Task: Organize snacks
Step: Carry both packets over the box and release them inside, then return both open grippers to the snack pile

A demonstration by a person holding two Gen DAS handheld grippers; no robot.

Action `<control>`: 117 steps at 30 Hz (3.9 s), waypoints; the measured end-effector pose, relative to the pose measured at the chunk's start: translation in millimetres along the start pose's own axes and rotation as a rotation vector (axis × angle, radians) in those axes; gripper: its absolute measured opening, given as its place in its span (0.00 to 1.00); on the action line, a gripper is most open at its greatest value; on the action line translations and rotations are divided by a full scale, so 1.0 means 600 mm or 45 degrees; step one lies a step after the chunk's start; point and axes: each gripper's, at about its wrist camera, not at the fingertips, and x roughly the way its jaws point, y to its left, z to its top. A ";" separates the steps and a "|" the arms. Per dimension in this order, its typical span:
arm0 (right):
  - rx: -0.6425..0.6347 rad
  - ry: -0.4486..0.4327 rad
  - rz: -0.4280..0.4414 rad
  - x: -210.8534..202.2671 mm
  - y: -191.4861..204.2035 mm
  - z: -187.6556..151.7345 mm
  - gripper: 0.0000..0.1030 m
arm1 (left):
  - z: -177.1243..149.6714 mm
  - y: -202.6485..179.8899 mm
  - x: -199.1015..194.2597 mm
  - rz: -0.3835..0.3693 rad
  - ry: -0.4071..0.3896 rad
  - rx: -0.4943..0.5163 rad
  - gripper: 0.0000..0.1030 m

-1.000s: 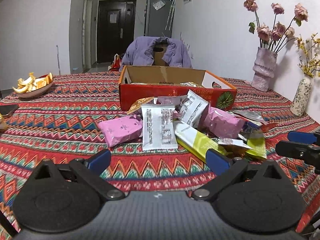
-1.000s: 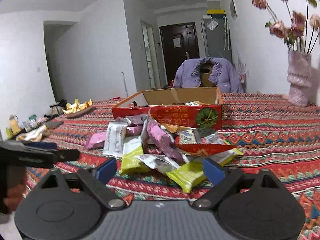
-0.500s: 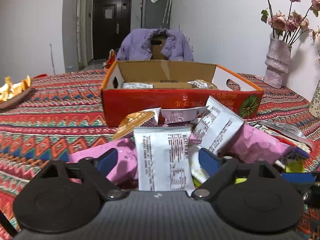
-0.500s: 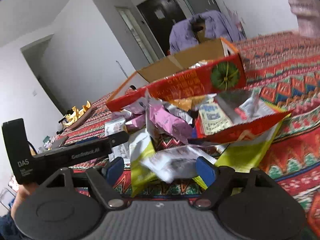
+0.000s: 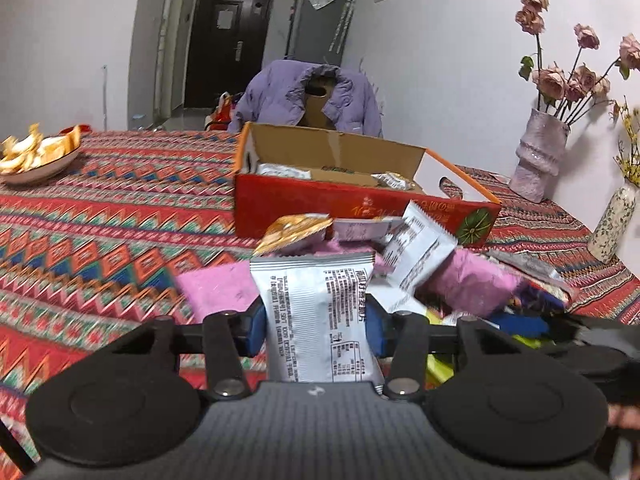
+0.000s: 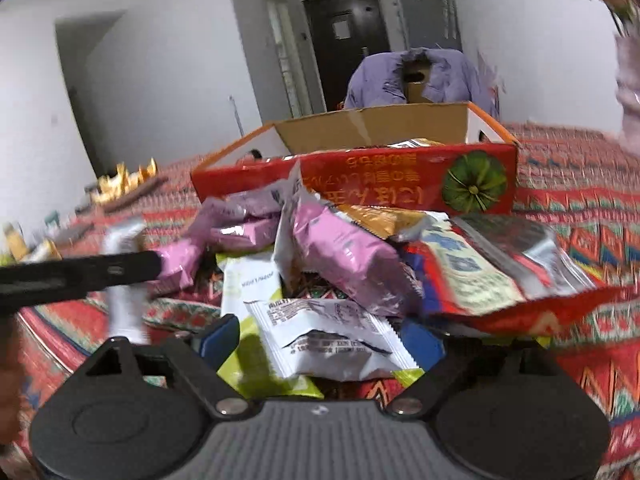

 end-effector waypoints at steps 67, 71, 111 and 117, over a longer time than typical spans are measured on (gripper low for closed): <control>-0.522 0.200 0.006 0.297 -0.143 0.453 0.72 | 0.416 0.034 0.425 -0.012 0.244 0.009 0.80; -0.524 0.179 -0.041 0.229 -0.144 0.452 0.74 | 0.408 0.025 0.360 0.002 0.224 0.078 0.81; -0.305 -0.182 -0.112 -0.308 -0.044 -0.098 0.93 | -0.092 -0.092 -0.203 0.230 -0.120 0.116 1.00; -0.274 -0.153 -0.042 -0.278 -0.042 -0.095 0.92 | -0.086 -0.077 -0.170 0.237 -0.071 0.104 1.00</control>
